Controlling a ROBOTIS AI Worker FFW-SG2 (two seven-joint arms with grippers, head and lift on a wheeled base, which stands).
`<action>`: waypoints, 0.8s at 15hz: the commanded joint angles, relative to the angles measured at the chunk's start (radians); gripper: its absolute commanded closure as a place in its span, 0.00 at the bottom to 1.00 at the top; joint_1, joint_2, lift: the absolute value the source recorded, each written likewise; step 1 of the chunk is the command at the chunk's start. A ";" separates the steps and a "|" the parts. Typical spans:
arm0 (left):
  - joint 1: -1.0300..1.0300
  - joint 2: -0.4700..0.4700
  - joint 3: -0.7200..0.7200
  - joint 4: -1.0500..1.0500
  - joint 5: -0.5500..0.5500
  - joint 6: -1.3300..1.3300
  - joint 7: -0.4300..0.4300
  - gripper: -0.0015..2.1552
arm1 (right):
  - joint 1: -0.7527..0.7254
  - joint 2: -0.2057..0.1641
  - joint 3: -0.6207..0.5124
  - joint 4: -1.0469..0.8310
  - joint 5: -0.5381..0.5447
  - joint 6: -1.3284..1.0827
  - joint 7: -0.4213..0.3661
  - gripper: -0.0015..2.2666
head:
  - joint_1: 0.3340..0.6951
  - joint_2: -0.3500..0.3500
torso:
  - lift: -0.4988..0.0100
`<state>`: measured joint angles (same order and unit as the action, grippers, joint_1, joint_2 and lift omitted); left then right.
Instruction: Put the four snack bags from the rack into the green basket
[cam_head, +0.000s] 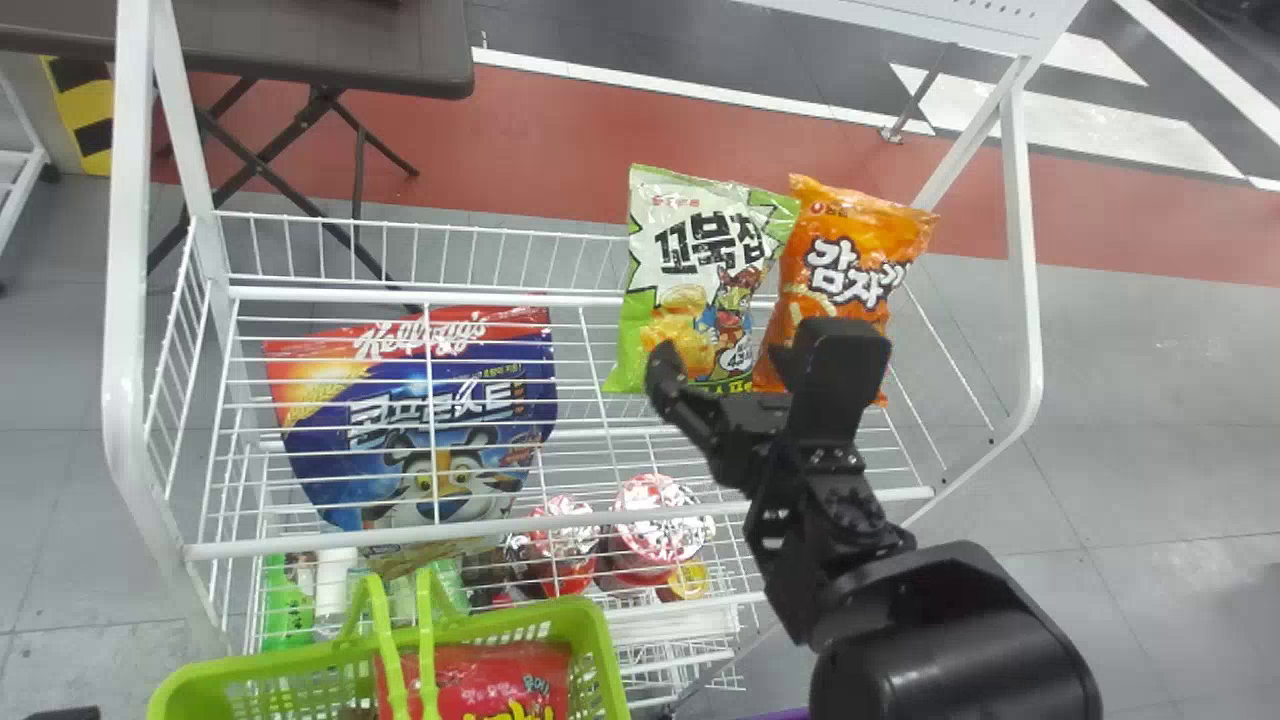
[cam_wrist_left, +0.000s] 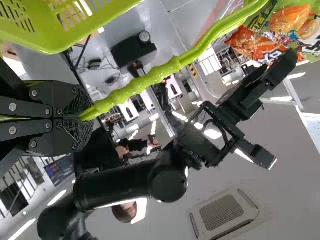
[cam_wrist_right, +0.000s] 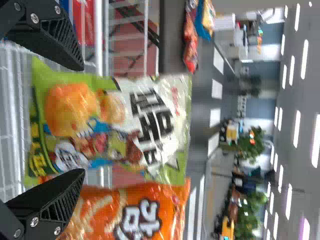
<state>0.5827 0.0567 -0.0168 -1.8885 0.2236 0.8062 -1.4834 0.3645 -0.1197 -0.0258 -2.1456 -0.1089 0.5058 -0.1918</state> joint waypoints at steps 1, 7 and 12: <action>-0.003 0.000 0.000 0.000 0.000 0.003 0.000 0.99 | -0.035 0.009 -0.040 0.049 0.003 -0.009 -0.012 0.04 | 1.00 0.00 | 0.97; -0.012 0.002 -0.017 -0.001 -0.004 0.018 0.002 0.99 | -0.194 0.008 -0.078 0.217 -0.029 -0.013 0.037 0.04 | 1.00 0.00 | 0.97; -0.012 0.005 -0.014 -0.001 -0.001 0.018 -0.005 0.99 | -0.213 0.006 -0.098 0.251 -0.072 0.012 0.144 0.80 | 1.00 0.00 | 0.97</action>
<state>0.5706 0.0611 -0.0319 -1.8899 0.2220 0.8246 -1.4880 0.1470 -0.1128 -0.1225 -1.8919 -0.1767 0.5043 -0.0534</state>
